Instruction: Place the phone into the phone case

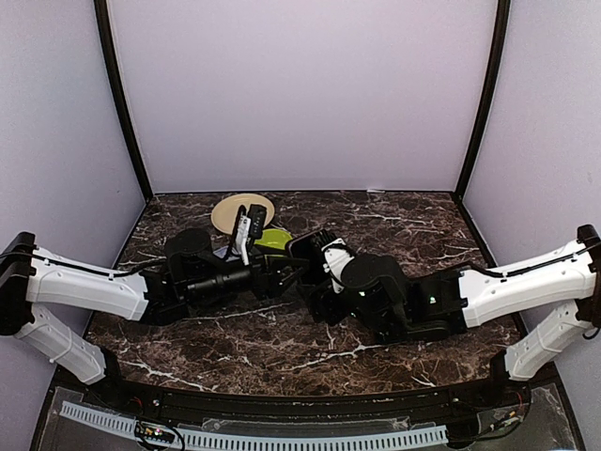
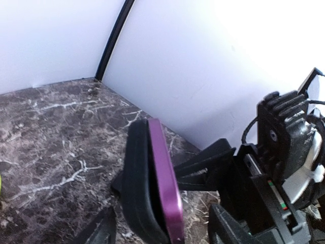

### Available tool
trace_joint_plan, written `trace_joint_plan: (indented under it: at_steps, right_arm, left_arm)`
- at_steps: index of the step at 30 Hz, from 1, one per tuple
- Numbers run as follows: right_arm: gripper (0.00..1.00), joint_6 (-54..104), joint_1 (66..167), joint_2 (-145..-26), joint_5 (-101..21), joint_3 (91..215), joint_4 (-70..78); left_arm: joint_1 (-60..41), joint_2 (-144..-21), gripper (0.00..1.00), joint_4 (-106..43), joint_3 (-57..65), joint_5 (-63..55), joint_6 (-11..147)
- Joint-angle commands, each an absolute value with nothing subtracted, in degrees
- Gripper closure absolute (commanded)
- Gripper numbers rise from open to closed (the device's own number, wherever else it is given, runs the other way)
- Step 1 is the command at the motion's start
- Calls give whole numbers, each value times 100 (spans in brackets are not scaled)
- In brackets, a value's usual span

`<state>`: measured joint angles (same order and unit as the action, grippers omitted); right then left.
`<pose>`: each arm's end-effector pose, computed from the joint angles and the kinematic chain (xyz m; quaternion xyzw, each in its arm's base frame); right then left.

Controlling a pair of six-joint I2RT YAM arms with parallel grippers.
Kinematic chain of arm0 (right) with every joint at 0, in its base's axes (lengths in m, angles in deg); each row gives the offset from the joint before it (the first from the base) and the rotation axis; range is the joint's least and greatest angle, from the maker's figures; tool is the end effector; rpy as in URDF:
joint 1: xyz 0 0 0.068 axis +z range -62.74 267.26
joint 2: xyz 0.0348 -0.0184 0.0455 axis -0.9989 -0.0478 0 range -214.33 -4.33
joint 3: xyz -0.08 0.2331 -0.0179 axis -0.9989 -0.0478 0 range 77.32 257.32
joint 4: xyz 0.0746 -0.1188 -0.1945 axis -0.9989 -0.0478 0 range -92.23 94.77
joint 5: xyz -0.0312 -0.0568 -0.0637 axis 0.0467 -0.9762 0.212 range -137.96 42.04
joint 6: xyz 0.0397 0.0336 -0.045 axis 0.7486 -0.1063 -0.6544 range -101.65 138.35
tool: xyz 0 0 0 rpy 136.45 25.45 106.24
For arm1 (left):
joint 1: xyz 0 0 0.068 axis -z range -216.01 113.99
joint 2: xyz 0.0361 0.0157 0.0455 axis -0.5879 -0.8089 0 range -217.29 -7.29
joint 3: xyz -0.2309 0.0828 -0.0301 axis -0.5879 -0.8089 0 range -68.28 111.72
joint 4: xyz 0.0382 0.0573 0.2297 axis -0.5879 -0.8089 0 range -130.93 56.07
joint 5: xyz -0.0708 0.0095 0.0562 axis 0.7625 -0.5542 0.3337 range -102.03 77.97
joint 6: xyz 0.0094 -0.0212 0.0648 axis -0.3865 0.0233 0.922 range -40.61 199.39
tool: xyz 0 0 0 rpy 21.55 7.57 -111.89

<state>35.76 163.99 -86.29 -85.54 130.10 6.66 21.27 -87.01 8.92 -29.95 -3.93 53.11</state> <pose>0.1052 0.2984 0.2387 -0.2544 0.7855 0.1733 0.5369 0.1624 -0.2672 0.2486 0.2348 0.6575 -0.5126 0.4997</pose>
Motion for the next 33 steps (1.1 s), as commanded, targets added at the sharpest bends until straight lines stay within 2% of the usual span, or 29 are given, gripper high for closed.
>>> trace_joint_plan:
  at_steps: [1,3,5,6,7,8,10,12,13,14,15,16,17,23,25,33]
  right_arm:
    - [92,3105,16548,-8419,-8910,13023,1585]
    - [92,3045,16572,-8398,-8918,13006,1616]
    - [92,3024,16572,-8367,-8900,12985,1618]
    - [92,3014,16582,-8355,-8886,12969,1619]
    - [92,3006,16582,-8339,-8879,12964,1619]
    - [92,2991,16583,-8322,-8876,12950,1612]
    - [90,2961,16579,-8273,-8863,12923,1556]
    - [82,2897,16579,-8199,-8782,12895,1470]
    - [71,2845,16569,-8141,-8697,12888,1373]
    - [55,2800,16531,-8075,-8536,12883,1219]
    - [30,2774,16452,-7992,-8140,12890,990]
    - [14,2756,16333,-7881,-7744,12891,751]
    - [3,2710,16168,-7757,-7265,12891,451]
    - [2,1895,15107,-6981,-3743,13042,-868]
    - [3,1642,15025,-6947,-3334,13201,-967]
    - [26,1389,14902,-7381,-2613,13693,-666]
  left_arm:
    - [2138,-8735,48,1212,-2755,-378,5387]
    - [2138,-8755,58,1156,-2724,-357,5413]
    - [2138,-8741,72,1152,-2746,-387,5432]
    - [2138,-8730,82,1151,-2748,-404,5460]
    - [2138,-8703,86,1123,-2751,-432,5482]
    - [2138,-8693,95,1097,-2746,-444,5534]
    - [2138,-8651,100,983,-2716,-430,5659]
    - [2138,-8599,100,838,-2705,-408,5818]
    - [2138,-8543,100,739,-2705,-393,5972]
    - [2138,-8507,100,677,-2706,-387,6064]
    - [2138,-8437,100,516,-2701,-382,6321]
    - [2145,-8406,100,407,-2687,-363,6462]
    - [2150,-8321,100,183,-2674,-343,6781]
    - [2162,-8033,100,-550,-2654,390,7832]
    - [2171,-7919,100,-537,-2673,773,7887]
    - [2270,-7768,100,-440,-2639,1654,8048]
